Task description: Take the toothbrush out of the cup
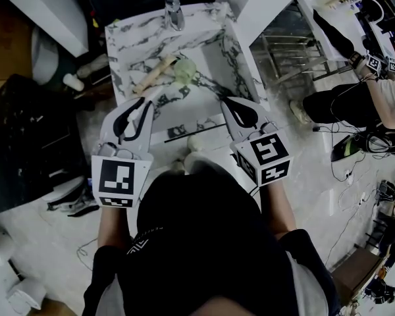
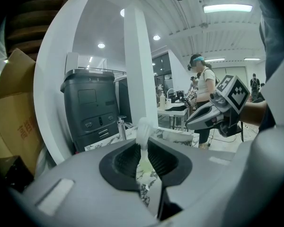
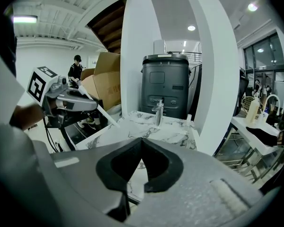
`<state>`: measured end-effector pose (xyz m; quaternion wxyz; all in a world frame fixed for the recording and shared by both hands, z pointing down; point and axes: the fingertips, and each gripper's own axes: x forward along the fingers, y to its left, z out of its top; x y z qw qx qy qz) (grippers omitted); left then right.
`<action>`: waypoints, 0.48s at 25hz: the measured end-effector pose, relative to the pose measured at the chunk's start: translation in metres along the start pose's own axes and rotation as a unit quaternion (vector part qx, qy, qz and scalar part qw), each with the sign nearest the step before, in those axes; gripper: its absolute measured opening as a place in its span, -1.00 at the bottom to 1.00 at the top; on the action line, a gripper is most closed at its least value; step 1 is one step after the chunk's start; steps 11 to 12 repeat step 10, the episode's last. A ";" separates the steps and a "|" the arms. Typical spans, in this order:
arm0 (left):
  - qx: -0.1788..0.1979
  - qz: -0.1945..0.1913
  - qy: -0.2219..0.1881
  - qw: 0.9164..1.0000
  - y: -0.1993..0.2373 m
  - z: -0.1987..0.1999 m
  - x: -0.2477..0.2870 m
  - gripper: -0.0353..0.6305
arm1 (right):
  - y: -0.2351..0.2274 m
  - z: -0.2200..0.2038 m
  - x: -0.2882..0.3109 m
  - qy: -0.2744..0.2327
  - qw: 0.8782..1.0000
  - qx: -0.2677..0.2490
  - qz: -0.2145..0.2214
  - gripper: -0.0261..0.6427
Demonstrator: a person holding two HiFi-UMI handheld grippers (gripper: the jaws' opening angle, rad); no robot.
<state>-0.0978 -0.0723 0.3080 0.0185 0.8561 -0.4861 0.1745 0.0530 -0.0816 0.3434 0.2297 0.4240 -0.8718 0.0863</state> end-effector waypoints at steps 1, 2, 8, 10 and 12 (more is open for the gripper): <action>0.000 0.001 0.001 1.000 0.000 0.000 0.000 -0.70 | -0.001 0.000 0.000 -0.001 1.000 0.001 0.000 -0.92; 0.000 0.001 0.001 1.000 0.000 0.000 0.001 -0.70 | -0.001 0.000 0.000 -0.002 1.000 0.001 0.001 -0.92; -0.004 0.002 0.006 1.000 0.000 -0.003 0.007 -0.70 | -0.004 0.002 0.003 -0.006 1.000 0.002 0.006 -0.92; -0.005 0.001 0.009 1.000 0.000 -0.004 0.010 -0.70 | -0.005 0.003 0.004 -0.007 1.000 0.003 0.009 -0.91; -0.005 0.001 0.009 1.000 0.000 -0.004 0.010 -0.70 | -0.005 0.003 0.004 -0.007 1.000 0.003 0.009 -0.91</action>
